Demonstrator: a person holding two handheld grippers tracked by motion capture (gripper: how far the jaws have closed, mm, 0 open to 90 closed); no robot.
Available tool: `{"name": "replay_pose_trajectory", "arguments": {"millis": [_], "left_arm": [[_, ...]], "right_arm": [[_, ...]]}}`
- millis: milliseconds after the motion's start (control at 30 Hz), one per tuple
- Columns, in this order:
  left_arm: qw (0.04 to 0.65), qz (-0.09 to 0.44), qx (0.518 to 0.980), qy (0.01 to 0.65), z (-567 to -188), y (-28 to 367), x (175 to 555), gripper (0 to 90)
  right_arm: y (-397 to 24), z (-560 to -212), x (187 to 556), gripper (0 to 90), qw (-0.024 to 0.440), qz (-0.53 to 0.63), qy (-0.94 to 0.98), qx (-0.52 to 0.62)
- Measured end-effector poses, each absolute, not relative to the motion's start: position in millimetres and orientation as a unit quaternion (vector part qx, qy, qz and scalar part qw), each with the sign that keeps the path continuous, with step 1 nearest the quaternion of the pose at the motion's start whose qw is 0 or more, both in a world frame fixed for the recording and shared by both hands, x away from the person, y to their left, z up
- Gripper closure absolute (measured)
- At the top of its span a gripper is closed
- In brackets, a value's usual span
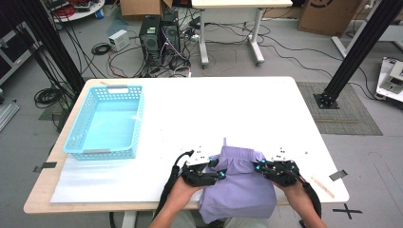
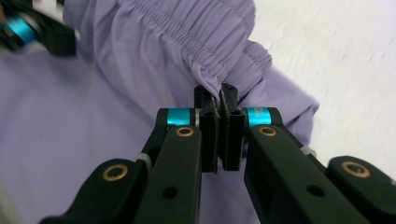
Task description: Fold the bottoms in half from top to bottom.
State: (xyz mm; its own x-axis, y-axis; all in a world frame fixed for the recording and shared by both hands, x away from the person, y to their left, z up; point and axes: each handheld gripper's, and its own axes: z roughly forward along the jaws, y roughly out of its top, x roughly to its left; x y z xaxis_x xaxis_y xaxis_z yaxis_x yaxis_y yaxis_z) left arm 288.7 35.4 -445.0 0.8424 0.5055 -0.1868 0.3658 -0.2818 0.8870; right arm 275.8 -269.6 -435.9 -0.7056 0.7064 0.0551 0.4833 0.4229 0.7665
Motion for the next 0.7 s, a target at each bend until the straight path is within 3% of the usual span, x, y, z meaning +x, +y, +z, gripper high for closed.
{"name": "replay_pose_trajectory", "arguments": {"millis": [100, 267, 433, 567, 633, 700], "left_arm": [[0.55, 0.077, 0.779, 0.29, -440, 44, 295, 47.4], [0.542, 0.103, 0.757, 0.35, -437, 60, 311, 47.5], [0.485, 0.096, 0.776, 0.391, -445, 59, 332, 52.3], [0.464, 0.056, 0.799, 0.379, -452, 49, 336, 54.9], [0.455, 0.049, 0.81, 0.367, -452, 45, 335, 57.9], [0.437, 0.062, 0.824, 0.355, -452, 39, 331, 71.5]], "right_arm": [[-274, -438, 273, 86.7, 0.136, 0.403, 0.834, 0.351], [-287, -421, 279, 66.1, 0.143, 0.45, 0.799, 0.372], [-298, -412, 306, 62.7, 0.172, 0.433, 0.78, 0.419], [-290, -430, 327, 54.7, 0.12, 0.385, 0.808, 0.429], [-284, -439, 328, 55.6, 0.108, 0.367, 0.822, 0.422], [-281, -447, 328, 63.6, 0.113, 0.361, 0.822, 0.425]]}}
